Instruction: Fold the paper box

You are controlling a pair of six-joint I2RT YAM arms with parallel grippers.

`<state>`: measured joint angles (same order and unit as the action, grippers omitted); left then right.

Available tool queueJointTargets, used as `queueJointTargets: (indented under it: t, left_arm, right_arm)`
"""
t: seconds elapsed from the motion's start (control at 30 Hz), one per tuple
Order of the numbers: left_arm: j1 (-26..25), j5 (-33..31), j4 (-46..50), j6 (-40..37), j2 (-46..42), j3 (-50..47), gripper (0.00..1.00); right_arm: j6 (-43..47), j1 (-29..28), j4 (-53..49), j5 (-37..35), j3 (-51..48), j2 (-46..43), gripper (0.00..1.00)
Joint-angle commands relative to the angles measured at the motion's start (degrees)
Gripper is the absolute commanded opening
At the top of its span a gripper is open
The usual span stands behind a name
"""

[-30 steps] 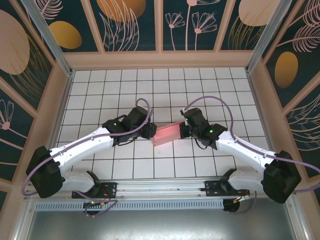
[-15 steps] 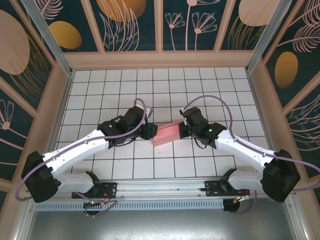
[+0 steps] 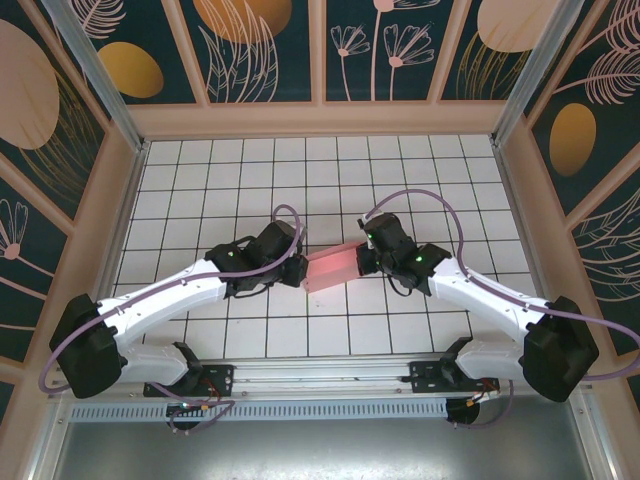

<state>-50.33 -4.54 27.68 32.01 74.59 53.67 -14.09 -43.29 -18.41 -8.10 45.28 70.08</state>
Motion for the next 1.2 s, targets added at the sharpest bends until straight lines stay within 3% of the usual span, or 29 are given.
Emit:
queueJointTargets:
  t: [0.0,0.33,0.53,1.17]
  left_arm:
    - [-0.2,-4.0,2.9,0.2,0.7,1.1,0.19]
    - [-0.2,-1.1,2.1,0.2,2.7,1.8,0.08]
    - [-0.3,-1.2,2.3,0.5,3.1,4.4,0.16]
    - [-0.3,-1.9,3.6,1.0,4.3,4.0,0.13]
  right_arm:
    - [-0.9,-0.7,-1.6,-0.3,1.4,0.9,0.00]
    - [-0.9,-0.8,-1.8,-0.4,1.2,0.6,0.00]
    - [-0.8,-1.1,-1.4,0.0,1.2,0.8,0.00]
    - [-0.8,-1.2,-1.2,0.1,1.1,1.0,0.00]
